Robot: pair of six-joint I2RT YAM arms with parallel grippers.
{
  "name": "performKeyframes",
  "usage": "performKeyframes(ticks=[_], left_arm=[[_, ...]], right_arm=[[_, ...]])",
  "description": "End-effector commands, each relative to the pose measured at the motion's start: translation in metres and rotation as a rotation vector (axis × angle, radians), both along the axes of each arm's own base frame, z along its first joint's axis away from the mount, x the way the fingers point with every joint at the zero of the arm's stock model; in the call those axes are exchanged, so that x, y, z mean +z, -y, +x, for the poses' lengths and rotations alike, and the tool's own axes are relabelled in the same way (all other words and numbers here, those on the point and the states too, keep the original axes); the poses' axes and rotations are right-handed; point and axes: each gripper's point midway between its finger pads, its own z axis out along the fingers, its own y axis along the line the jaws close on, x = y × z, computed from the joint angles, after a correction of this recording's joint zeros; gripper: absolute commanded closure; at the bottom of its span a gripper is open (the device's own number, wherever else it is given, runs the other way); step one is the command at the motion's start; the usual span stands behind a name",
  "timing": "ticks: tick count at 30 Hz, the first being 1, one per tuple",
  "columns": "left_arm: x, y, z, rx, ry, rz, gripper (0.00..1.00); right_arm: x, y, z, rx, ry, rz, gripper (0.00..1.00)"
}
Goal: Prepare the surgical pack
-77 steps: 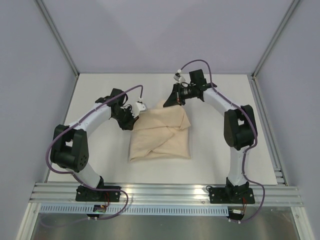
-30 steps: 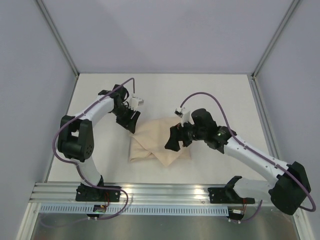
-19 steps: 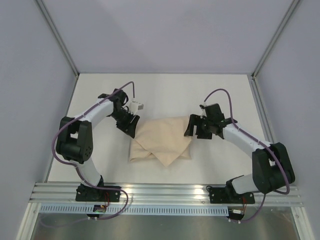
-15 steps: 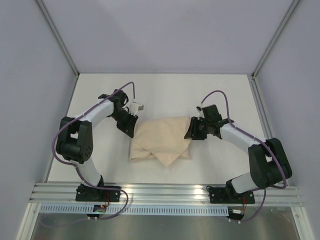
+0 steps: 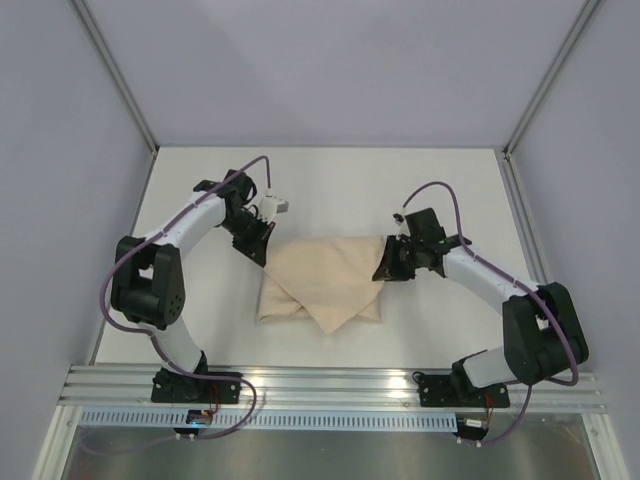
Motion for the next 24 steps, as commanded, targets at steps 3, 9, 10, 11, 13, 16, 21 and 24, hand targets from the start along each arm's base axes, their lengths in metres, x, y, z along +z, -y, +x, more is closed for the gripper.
performKeyframes(ticks=[3,9,10,11,13,16,21,24], left_arm=[[0.024,-0.012,0.006,-0.043,0.085,0.045,1.00],[0.007,-0.013,0.002,-0.051,0.041,0.060,1.00],[0.005,-0.014,0.002,-0.052,0.039,0.062,1.00],[0.004,-0.015,0.002,-0.052,0.036,0.069,1.00],[0.003,-0.019,0.004,-0.055,0.048,0.093,1.00],[0.007,-0.024,0.007,-0.059,0.068,0.120,1.00],[-0.003,-0.034,0.006,-0.064,0.068,0.170,1.00],[-0.024,-0.041,0.002,-0.061,0.029,0.216,1.00]], right_arm=[[0.015,0.009,-0.004,0.049,-0.013,-0.069,0.71],[0.006,0.008,-0.003,0.051,-0.033,-0.070,0.71],[0.005,0.007,-0.003,0.048,-0.034,-0.067,0.90],[0.008,0.005,-0.002,0.051,-0.024,-0.057,0.98],[0.013,0.004,-0.003,0.053,-0.024,-0.042,0.99],[0.029,0.002,-0.002,0.051,-0.002,-0.022,0.99],[0.023,-0.007,-0.017,0.057,-0.052,0.053,0.99],[-0.006,-0.005,-0.027,0.035,-0.117,0.054,0.99]])
